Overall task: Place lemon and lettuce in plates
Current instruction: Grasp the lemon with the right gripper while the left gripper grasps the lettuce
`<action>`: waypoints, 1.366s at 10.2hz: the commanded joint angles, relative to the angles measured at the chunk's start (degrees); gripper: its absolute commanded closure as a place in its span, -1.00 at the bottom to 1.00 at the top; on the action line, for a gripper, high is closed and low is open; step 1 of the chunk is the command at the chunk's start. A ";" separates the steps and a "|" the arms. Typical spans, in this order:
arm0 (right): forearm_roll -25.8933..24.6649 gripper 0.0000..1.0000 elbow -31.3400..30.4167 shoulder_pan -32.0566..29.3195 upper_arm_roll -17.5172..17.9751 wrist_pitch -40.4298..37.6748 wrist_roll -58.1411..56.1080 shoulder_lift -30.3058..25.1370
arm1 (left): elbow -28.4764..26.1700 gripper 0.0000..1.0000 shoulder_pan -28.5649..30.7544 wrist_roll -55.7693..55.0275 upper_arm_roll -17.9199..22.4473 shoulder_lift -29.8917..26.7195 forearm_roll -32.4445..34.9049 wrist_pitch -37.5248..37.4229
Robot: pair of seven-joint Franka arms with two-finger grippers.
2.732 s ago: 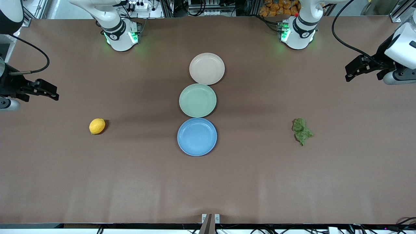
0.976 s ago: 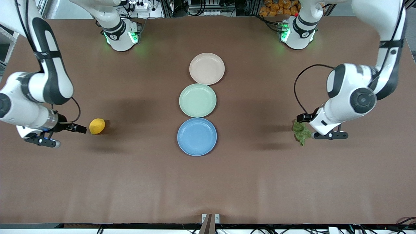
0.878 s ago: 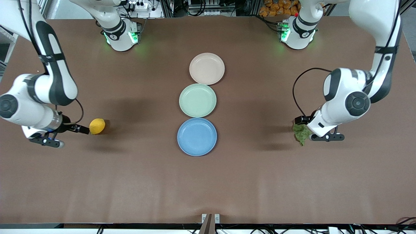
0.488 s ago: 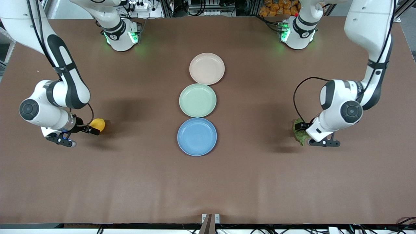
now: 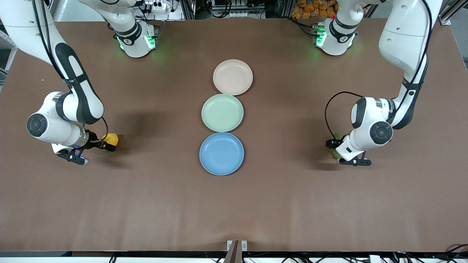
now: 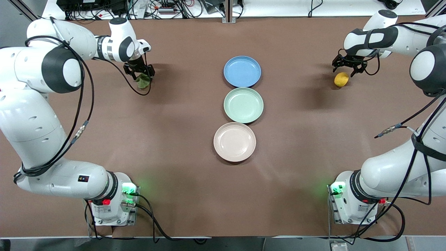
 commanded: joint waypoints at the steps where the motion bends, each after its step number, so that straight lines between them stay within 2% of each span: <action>1: 0.83 -1.00 -0.35 -0.35 0.40 -1.21 -1.96 0.26 | -0.39 0.68 -0.45 -0.68 0.49 -0.42 0.60 0.76; 2: 0.91 -0.71 -0.44 -0.35 0.40 -1.22 -3.63 0.61 | -0.39 1.00 -0.45 -0.86 0.49 -0.77 0.60 0.67; 4: 0.91 0.44 -0.26 -0.52 0.40 -1.66 -3.65 0.87 | -0.13 1.00 -0.45 -0.95 0.14 -2.44 0.60 -0.29; 5: 0.91 0.75 0.09 -0.44 0.40 -2.62 -3.73 0.79 | 0.39 1.00 -0.54 -2.43 -0.82 -3.84 0.60 -2.73; 6: 0.91 0.92 0.44 -0.35 0.40 -3.32 -3.73 0.53 | 0.66 1.00 -0.45 -5.57 -2.83 -5.68 0.60 -5.37; 7: 0.91 1.00 1.92 -0.35 0.49 -5.07 -3.91 -0.09 | 1.01 1.00 -0.45 -10.13 -5.20 -7.79 0.60 -8.09; 9: 1.62 1.00 10.50 0.35 0.49 -17.60 -1.81 -0.27 | 1.62 1.00 -1.41 -17.44 -8.98 -12.71 0.69 -12.23; 10: 1.70 1.00 13.07 1.57 0.66 -20.00 0.72 -0.27 | 3.11 1.00 -2.63 -19.64 -9.87 -14.30 0.69 -15.12; 12: 1.71 1.00 15.90 5.96 1.02 -20.64 7.39 0.08 | 6.45 1.00 -3.70 -25.96 -14.16 -15.10 0.69 -19.44; 14: 1.97 1.00 19.84 10.27 1.02 -20.64 12.34 0.96 | 6.90 1.00 -3.79 -35.27 -18.91 -14.93 0.78 -19.54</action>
